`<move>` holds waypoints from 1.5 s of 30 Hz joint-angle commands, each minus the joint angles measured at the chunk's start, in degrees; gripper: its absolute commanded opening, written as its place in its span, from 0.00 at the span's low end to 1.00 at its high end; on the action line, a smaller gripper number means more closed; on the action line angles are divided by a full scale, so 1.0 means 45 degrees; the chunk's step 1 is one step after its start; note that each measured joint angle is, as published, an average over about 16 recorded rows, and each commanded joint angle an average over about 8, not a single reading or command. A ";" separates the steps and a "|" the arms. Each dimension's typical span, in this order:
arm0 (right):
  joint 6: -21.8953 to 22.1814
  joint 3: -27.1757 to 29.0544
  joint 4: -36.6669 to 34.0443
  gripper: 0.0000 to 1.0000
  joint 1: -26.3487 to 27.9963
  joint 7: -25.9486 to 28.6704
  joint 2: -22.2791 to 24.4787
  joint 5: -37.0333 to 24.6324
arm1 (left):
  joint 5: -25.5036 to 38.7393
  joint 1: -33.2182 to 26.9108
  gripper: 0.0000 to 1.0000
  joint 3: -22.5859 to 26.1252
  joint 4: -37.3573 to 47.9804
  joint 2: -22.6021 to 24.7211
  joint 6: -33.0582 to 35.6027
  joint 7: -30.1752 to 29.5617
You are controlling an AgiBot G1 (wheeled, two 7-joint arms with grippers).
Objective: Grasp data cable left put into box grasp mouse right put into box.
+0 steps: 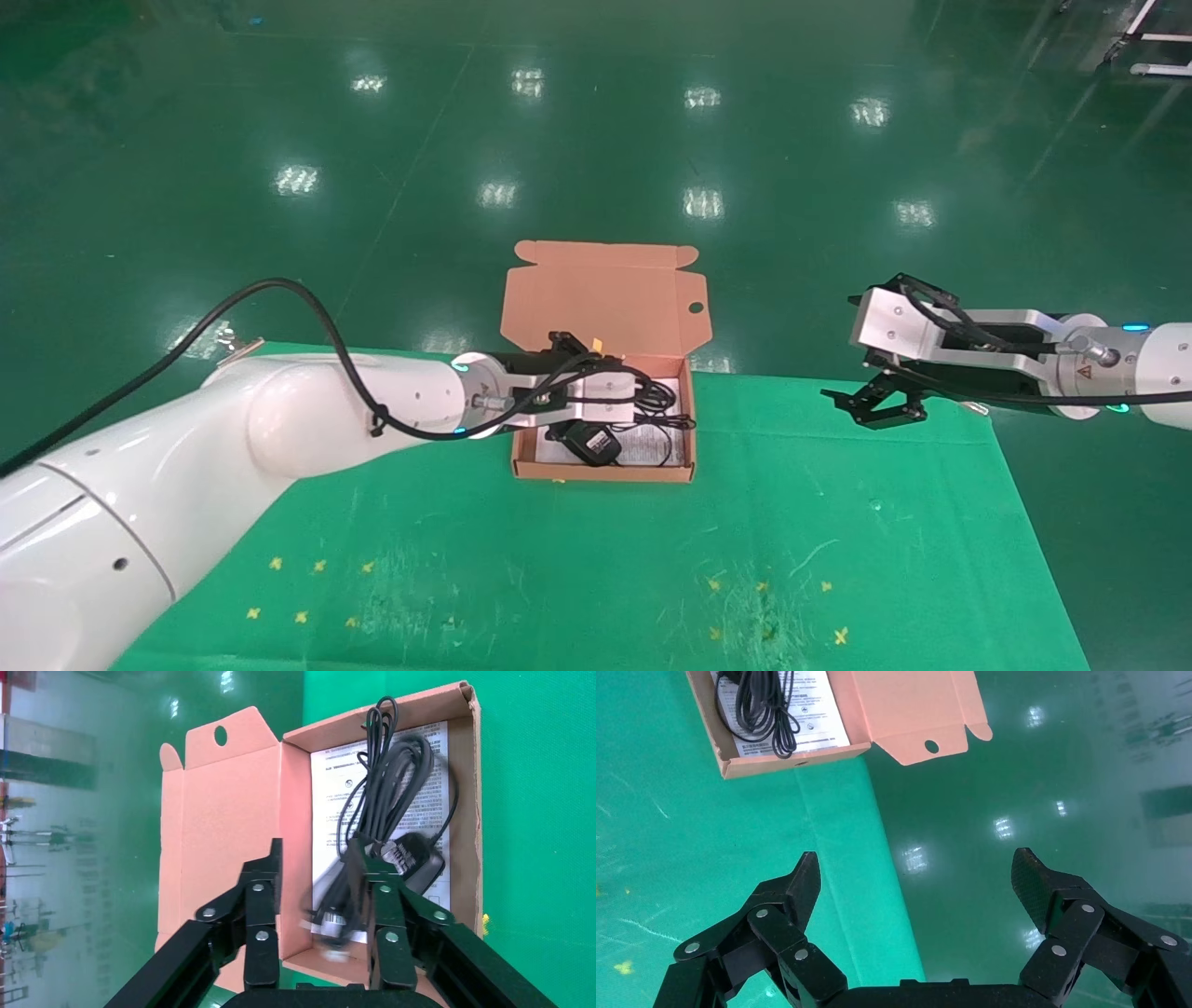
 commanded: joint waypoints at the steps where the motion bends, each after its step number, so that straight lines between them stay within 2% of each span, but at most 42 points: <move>1: -0.0002 0.0001 -0.0025 1.00 0.0003 -0.0009 -0.0014 0.0013 | 0.0035 0.0023 1.00 -0.0023 -0.0020 -0.0011 0.0029 0.0016; 20: -0.0114 0.0165 0.0805 1.00 0.0889 0.0288 0.0480 -0.0448 | -0.0206 -0.1465 1.00 -0.0616 -0.0380 -0.0777 -0.0291 -0.0841; 45: -0.2183 0.1934 0.1762 1.00 -0.1001 0.0666 0.1007 0.2852 | -0.3805 0.0719 1.00 -0.3810 -0.2454 -0.3289 0.3297 -0.1215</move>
